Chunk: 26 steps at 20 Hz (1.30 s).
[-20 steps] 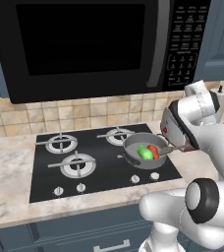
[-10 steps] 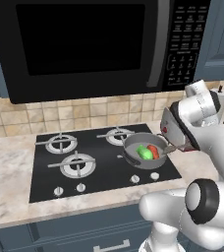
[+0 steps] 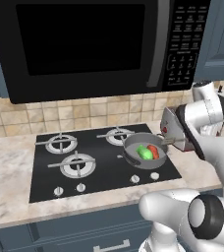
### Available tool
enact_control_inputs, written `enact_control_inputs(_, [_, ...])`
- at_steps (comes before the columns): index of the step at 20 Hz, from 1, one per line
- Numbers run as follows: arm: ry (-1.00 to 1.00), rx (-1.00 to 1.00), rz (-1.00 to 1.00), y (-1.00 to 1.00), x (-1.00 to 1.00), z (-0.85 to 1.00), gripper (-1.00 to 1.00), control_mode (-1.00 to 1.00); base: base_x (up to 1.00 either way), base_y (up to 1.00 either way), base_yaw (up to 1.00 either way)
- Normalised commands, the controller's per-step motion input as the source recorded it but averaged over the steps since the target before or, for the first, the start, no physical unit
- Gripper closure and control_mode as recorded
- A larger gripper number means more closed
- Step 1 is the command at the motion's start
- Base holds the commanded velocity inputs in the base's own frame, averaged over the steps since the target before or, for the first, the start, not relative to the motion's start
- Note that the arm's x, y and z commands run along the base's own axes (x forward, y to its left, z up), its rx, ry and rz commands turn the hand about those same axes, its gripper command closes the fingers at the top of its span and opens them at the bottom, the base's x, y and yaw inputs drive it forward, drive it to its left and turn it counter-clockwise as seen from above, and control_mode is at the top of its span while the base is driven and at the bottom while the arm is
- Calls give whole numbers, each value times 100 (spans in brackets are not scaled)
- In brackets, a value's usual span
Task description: Put the corn and sweet potato in the pot. Retrieve the spatula and lightly stir the vegetables in the pot.
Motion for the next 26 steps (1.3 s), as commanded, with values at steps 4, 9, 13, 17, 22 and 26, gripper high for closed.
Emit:
enact_control_inputs(4, [-1, -9, 0, 0, 0, 0, 100, -100, 0, 0, 0])
enact_control_inputs(9, [0, -12, 0, 0, 15, 1, 100, -100, 0, 0, 0])
enact_control_inputs(13, [0, -10, 0, 0, 34, 9, 100, -100, 0, 0, 0])
enact_control_inputs(17, [0, -10, 0, 0, 31, 5, 100, -100, 0, 0, 0])
enact_control_inputs(22, [0, -11, 0, 2, 26, 0, 100, -100, 0, 0, 0])
enact_control_inputs(26, [0, -16, 0, 5, 19, 0, 100, -100, 0, 0, 0])
